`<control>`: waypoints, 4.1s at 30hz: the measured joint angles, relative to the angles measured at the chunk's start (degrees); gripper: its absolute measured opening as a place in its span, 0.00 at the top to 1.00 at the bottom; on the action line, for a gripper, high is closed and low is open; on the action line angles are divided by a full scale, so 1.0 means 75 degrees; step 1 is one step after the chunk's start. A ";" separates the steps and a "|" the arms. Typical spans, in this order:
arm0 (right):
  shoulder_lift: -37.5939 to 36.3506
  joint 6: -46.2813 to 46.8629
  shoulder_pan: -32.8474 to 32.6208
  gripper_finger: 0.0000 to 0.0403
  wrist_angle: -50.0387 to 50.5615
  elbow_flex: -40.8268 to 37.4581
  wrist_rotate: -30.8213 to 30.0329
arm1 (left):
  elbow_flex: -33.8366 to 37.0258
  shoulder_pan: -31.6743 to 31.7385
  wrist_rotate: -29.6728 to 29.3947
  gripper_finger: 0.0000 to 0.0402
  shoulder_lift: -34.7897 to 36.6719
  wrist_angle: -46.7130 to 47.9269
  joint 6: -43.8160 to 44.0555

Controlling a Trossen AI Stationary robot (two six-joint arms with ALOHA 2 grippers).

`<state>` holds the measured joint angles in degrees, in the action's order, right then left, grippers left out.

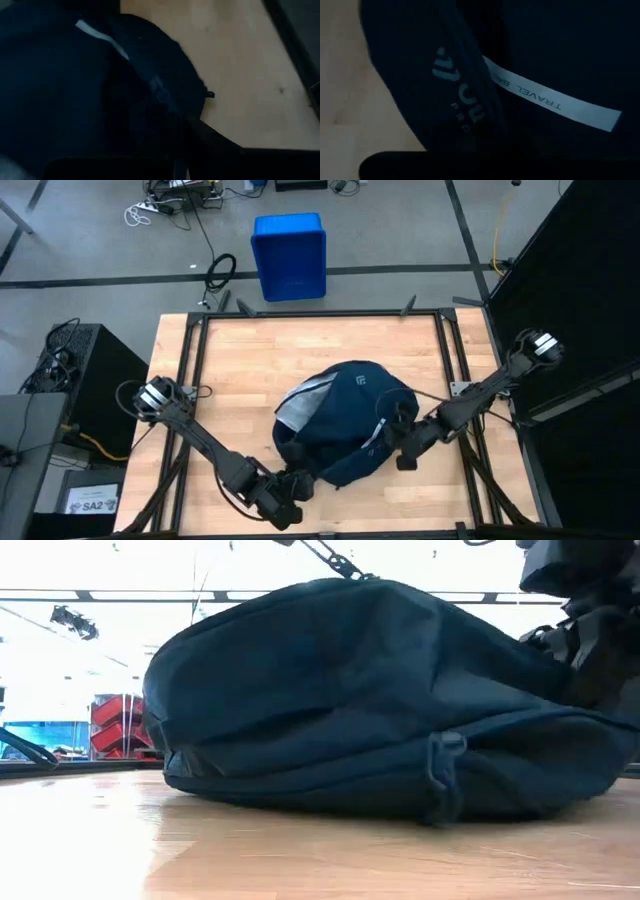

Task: Unpack backpack
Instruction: Close the dark blue backpack

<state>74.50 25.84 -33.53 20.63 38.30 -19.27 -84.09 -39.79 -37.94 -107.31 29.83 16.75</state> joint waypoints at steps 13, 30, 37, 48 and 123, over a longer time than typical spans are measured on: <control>-0.0712 -0.2229 -0.0711 0.68 -0.2904 0.0589 0.0802 | 0.0000 0.0531 0.0101 1.00 0.0000 0.0189 -0.0355; 0.2074 -0.3354 -0.0405 0.57 -0.5492 0.1225 0.0106 | 0.0003 0.0571 -0.0029 1.00 0.0000 0.0165 -0.0352; 0.3059 -0.3963 -0.0410 0.57 -0.4107 0.2780 -0.0363 | -0.0322 0.0552 -0.0166 0.93 0.0087 0.0540 -0.0373; 0.3447 -0.3474 -0.0121 0.52 -0.3125 0.3229 -0.1003 | -0.1746 0.0287 -0.0508 0.66 0.0117 0.2976 0.0087; 0.0579 0.3539 0.0717 0.95 0.8127 0.2512 -0.2176 | 0.2789 0.2150 0.4159 0.62 0.0564 -0.3714 -0.0168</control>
<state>78.84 52.39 -28.15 81.58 57.14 -35.59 -63.18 -23.66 -6.75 -103.08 1.97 15.49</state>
